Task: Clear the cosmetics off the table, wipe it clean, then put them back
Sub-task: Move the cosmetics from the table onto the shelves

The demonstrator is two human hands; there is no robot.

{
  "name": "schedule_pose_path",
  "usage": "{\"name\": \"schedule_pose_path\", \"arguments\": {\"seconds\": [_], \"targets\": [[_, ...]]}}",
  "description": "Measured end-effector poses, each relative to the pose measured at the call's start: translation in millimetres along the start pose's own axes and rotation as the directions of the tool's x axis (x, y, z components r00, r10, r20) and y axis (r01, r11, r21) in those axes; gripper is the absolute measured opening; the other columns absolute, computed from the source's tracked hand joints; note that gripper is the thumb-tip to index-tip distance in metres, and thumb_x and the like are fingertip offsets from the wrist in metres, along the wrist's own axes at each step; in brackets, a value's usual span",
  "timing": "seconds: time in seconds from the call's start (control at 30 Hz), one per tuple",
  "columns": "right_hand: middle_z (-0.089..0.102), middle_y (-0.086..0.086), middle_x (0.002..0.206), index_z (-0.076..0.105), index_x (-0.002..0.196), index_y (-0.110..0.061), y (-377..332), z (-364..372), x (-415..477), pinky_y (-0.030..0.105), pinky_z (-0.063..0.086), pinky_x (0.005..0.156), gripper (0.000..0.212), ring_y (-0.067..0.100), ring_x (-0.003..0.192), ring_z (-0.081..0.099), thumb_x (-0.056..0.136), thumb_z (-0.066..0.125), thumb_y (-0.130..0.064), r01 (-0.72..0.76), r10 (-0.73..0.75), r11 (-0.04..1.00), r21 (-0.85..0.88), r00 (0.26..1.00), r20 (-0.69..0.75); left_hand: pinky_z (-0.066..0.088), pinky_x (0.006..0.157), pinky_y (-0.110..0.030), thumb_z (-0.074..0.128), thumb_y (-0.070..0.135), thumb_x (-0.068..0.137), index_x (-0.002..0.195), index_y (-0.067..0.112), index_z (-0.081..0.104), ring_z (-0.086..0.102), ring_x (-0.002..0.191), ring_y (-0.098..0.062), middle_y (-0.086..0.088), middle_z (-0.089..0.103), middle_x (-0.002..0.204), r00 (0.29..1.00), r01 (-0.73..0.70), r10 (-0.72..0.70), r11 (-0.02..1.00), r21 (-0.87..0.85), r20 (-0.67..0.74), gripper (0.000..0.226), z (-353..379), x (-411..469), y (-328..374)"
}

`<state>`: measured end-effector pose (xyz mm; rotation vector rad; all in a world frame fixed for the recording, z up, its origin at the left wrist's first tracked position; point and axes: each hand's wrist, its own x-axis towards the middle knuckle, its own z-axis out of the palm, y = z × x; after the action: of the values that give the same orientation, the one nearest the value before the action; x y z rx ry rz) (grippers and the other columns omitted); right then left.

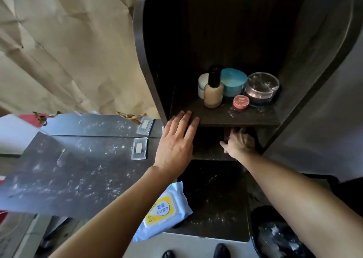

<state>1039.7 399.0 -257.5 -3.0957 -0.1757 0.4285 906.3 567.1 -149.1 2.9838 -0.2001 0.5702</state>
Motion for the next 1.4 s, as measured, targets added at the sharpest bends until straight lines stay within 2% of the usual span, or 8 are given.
{"name": "schedule_pose_path", "arguments": {"seconds": [0.2, 0.33, 0.43, 0.57, 0.73, 0.83, 1.1, 1.4], "targets": [[0.042, 0.020, 0.132, 0.039, 0.135, -0.010, -4, -5, -5, 0.040, 0.047, 0.083, 0.075, 0.036, 0.116, 0.049, 0.085, 0.045, -0.066, 0.021, -0.016, 0.996, -0.090, 0.999, 0.052, 0.036, 0.107, -0.049, 0.053, 0.001, 0.075, 0.131, 0.002, 0.051, 0.043, 0.129, -0.038, -0.021, 0.050, 0.135, 1.000, 0.020, -0.020, 1.000, -0.002, 0.010, 0.056, -4, -4, 4], [0.047, 0.013, 0.129, 0.047, 0.128, -0.016, -8, -8, -36, 0.040, 0.047, 0.080, 0.055, 0.033, 0.119, 0.043, 0.088, 0.047, -0.054, 0.145, -0.165, 0.977, -0.157, 0.979, -0.122, 0.042, 0.101, -0.048, 0.057, 0.000, 0.074, 0.120, 0.002, 0.057, 0.048, 0.122, -0.039, -0.022, 0.054, 0.128, 0.999, -0.013, 0.011, 0.998, -0.069, -0.031, 0.046, -12, -22, -3], [0.056, 0.007, 0.117, 0.055, 0.116, -0.018, -17, -2, -69, 0.038, 0.048, 0.081, 0.040, 0.028, 0.111, 0.052, 0.090, 0.047, -0.046, 0.236, -0.244, 0.970, -0.063, 0.950, -0.194, 0.051, 0.078, -0.040, 0.052, 0.008, 0.078, 0.109, 0.005, 0.060, 0.059, 0.097, -0.032, -0.015, 0.059, 0.115, 1.000, 0.000, -0.002, 0.996, -0.090, -0.021, 0.032, -19, -57, -21], [0.065, -0.001, 0.107, 0.057, 0.111, -0.021, -50, 22, -114, 0.034, 0.048, 0.076, 0.031, 0.023, 0.096, 0.063, 0.092, 0.046, -0.043, 0.359, -0.356, 0.933, 0.005, 0.928, -0.111, 0.041, 0.049, -0.030, 0.042, 0.016, 0.078, 0.085, 0.009, 0.060, 0.057, 0.067, -0.026, -0.004, 0.057, 0.081, 0.990, 0.118, -0.112, 0.991, -0.069, 0.079, 0.020, -22, -124, -66], [0.064, 0.000, 0.107, 0.056, 0.105, -0.020, -112, 53, -168, 0.034, 0.047, 0.077, 0.025, 0.026, 0.096, 0.062, 0.090, 0.045, -0.037, 0.392, -0.392, 0.920, 0.014, 0.920, -0.003, 0.038, 0.035, -0.028, 0.041, 0.022, 0.075, 0.075, 0.014, 0.060, 0.060, 0.056, -0.024, 0.001, 0.056, 0.066, 0.954, 0.235, -0.233, 0.972, 0.010, 0.186, 0.021, -34, -208, -123], [0.064, 0.001, 0.106, 0.055, 0.103, -0.020, -148, 63, -184, 0.034, 0.045, 0.076, 0.023, 0.028, 0.096, 0.061, 0.088, 0.045, -0.033, 0.400, -0.401, 0.916, 0.040, 0.916, 0.005, 0.038, 0.037, -0.029, 0.059, 0.018, 0.074, 0.079, 0.016, 0.061, 0.062, 0.057, -0.024, 0.000, 0.059, 0.068, 0.933, 0.270, -0.271, 0.962, 0.035, 0.236, 0.006, -43, -244, -151], [0.061, 0.001, 0.113, 0.057, 0.111, -0.019, -212, 62, -153, 0.033, 0.046, 0.077, 0.028, 0.026, 0.102, 0.058, 0.088, 0.049, -0.032, 0.380, -0.377, 0.915, 0.132, 0.925, -0.050, 0.034, 0.061, -0.032, 0.048, 0.018, 0.087, 0.097, 0.012, 0.057, 0.059, 0.084, -0.032, -0.005, 0.064, 0.093, 0.795, 0.546, -0.491, 0.835, -0.068, 0.356, 0.016, -28, -259, -196], [0.052, 0.013, 0.123, 0.053, 0.115, -0.012, -264, 74, -25, 0.038, 0.045, 0.082, 0.035, 0.031, 0.111, 0.050, 0.086, 0.054, -0.031, 0.167, -0.152, 0.969, 0.183, 0.984, -0.095, 0.049, 0.071, -0.034, 0.050, 0.030, 0.089, 0.096, 0.016, 0.064, 0.062, 0.089, -0.031, -0.007, 0.068, 0.097, 0.469, 0.822, -0.658, 0.569, -0.019, 0.589, 0.021, 55, -196, -244]]}}
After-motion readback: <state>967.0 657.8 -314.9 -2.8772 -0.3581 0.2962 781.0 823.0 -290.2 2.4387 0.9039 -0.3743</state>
